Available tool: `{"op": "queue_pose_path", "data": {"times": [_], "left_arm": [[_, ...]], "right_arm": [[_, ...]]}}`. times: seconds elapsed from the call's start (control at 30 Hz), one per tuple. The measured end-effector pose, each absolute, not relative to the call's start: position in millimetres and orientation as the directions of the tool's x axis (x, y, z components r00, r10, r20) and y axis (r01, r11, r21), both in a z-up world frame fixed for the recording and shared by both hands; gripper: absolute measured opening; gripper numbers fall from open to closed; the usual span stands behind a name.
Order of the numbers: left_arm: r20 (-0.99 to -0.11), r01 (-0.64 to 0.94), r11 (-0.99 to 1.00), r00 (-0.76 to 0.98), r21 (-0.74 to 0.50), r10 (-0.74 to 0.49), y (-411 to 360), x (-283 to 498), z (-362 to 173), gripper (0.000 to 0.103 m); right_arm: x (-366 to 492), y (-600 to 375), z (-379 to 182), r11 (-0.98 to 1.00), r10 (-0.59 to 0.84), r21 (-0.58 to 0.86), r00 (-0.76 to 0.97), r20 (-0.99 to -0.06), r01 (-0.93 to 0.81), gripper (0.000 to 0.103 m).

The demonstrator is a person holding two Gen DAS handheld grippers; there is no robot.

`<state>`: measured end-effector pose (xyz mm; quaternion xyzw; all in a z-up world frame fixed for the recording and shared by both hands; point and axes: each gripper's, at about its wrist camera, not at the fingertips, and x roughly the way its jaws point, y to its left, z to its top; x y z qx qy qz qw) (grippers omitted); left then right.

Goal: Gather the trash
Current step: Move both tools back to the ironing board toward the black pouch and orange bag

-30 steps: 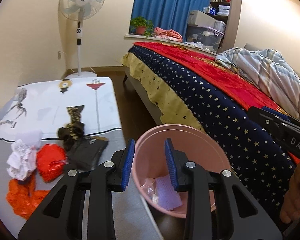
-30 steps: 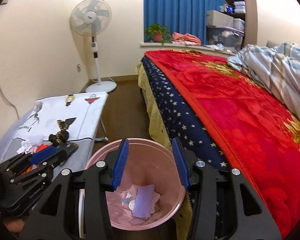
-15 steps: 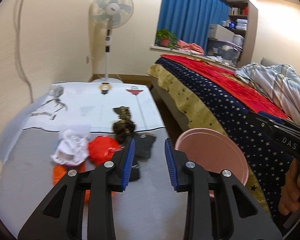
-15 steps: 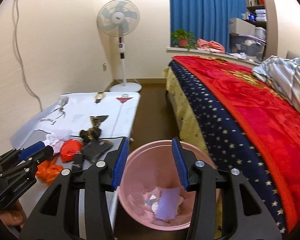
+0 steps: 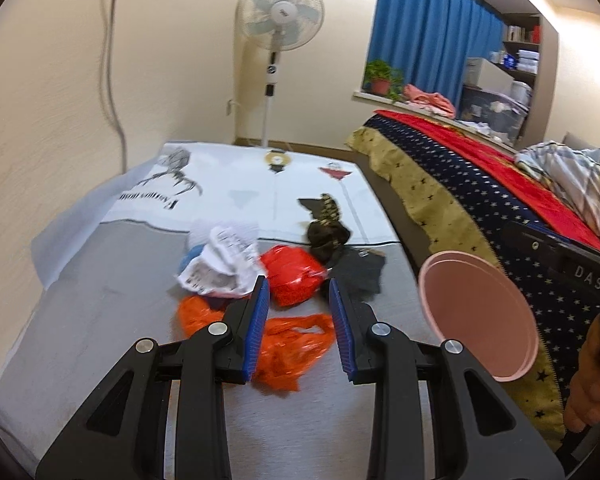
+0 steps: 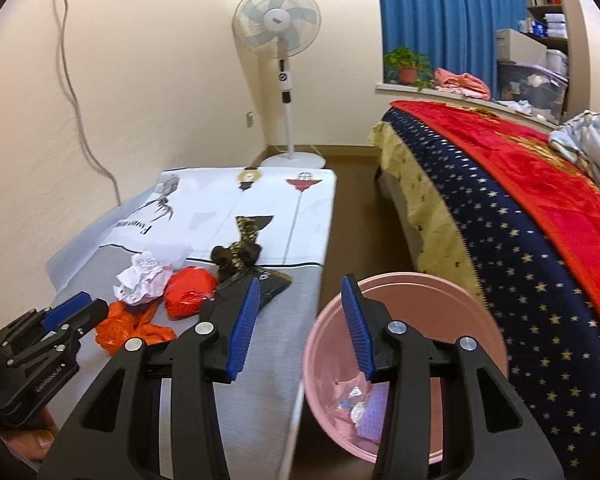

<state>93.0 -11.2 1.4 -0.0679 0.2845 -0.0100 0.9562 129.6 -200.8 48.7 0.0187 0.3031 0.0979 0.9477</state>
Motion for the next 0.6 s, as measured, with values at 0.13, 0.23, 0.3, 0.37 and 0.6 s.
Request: {"op": "queue_pose_path", "data": {"times": [0.13, 0.23, 0.3, 0.37, 0.6], "left_arm": [[-0.563, -0.063, 0.988, 0.826, -0.138, -0.026, 0, 96, -9, 0.037], [-0.576, -0.094, 0.986, 0.817, -0.136, -0.002, 9, 97, -15, 0.046], [-0.588, -0.114, 0.984, 0.809, -0.138, 0.011, 14, 98, -20, 0.052], [-0.603, -0.129, 0.981, 0.798, -0.148, 0.013, 18, 101, -25, 0.054], [-0.664, -0.176, 0.966, 0.748, -0.192, 0.004, 34, 112, -45, 0.055]], "right_arm": [[136, -183, 40, 0.971, 0.234, 0.1, 0.778, -0.583, -0.217, 0.043], [140, -171, 33, 0.965, 0.251, 0.093, 0.763, -0.596, -0.245, 0.043], [143, -164, 27, 0.961, 0.264, 0.097, 0.75, -0.606, -0.26, 0.043], [148, -158, 20, 0.957, 0.278, 0.11, 0.734, -0.619, -0.27, 0.043], [164, -133, -4, 0.944, 0.315, 0.146, 0.675, -0.667, -0.296, 0.044]]}}
